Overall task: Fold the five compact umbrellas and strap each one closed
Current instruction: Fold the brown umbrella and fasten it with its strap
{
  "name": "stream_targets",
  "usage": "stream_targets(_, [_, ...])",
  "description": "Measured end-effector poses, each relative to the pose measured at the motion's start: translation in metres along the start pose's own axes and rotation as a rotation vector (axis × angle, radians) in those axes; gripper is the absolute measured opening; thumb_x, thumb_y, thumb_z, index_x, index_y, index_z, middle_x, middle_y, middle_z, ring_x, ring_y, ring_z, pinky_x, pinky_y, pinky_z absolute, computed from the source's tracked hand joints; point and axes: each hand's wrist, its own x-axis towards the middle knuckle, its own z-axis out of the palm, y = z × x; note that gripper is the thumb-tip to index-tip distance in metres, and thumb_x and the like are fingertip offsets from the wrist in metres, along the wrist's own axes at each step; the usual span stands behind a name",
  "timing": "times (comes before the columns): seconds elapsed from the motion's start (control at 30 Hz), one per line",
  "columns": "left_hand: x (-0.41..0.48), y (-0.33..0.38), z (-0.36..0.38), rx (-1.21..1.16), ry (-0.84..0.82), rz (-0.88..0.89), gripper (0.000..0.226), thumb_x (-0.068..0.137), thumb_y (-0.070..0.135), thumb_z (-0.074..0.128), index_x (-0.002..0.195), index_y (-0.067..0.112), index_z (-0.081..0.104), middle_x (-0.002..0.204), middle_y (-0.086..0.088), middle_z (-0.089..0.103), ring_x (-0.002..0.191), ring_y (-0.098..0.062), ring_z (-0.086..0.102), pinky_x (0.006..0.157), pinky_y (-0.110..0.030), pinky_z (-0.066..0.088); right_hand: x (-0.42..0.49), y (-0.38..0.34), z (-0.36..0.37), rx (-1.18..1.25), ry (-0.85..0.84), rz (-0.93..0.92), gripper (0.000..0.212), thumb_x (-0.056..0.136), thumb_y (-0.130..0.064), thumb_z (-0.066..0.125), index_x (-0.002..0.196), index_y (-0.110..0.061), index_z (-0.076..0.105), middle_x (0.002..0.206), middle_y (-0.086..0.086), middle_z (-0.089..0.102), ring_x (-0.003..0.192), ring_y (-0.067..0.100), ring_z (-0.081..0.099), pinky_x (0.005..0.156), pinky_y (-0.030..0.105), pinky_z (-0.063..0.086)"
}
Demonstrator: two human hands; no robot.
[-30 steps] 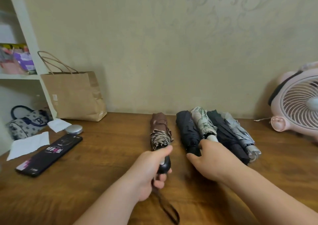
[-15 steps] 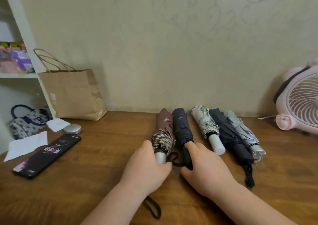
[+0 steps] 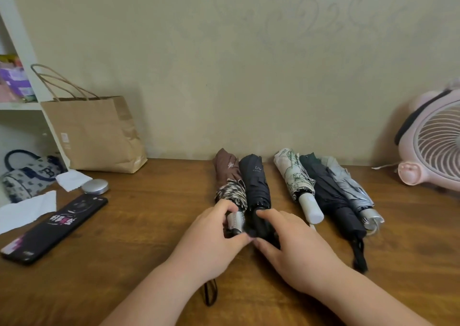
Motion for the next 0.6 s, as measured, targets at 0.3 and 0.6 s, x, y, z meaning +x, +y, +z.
stream_targets(0.3, [0.007, -0.002, 0.018, 0.065, 0.042, 0.022, 0.053, 0.09, 0.034, 0.068, 0.137, 0.044, 0.045, 0.151, 0.014, 0.026, 0.113, -0.012, 0.056, 0.089, -0.016, 0.037, 0.016, 0.008, 0.004, -0.038, 0.005, -0.041, 0.057, 0.1, -0.049, 0.054, 0.153, -0.041, 0.035, 0.139, -0.014, 0.05, 0.132, 0.01, 0.04, 0.1, 0.027, 0.04])
stream_targets(0.6, [0.022, 0.01, 0.021, 0.064, -0.068, 0.079, 0.06, 0.088, 0.025, 0.074, 0.144, 0.034, 0.054, 0.165, 0.007, 0.03, 0.149, -0.009, 0.033, 0.121, -0.024, 0.026, 0.018, 0.018, 0.007, -0.015, 0.059, 0.048, 0.048, 0.098, -0.047, 0.057, 0.144, -0.039, 0.049, 0.126, -0.007, 0.062, 0.122, 0.015, 0.052, 0.097, 0.032, 0.047])
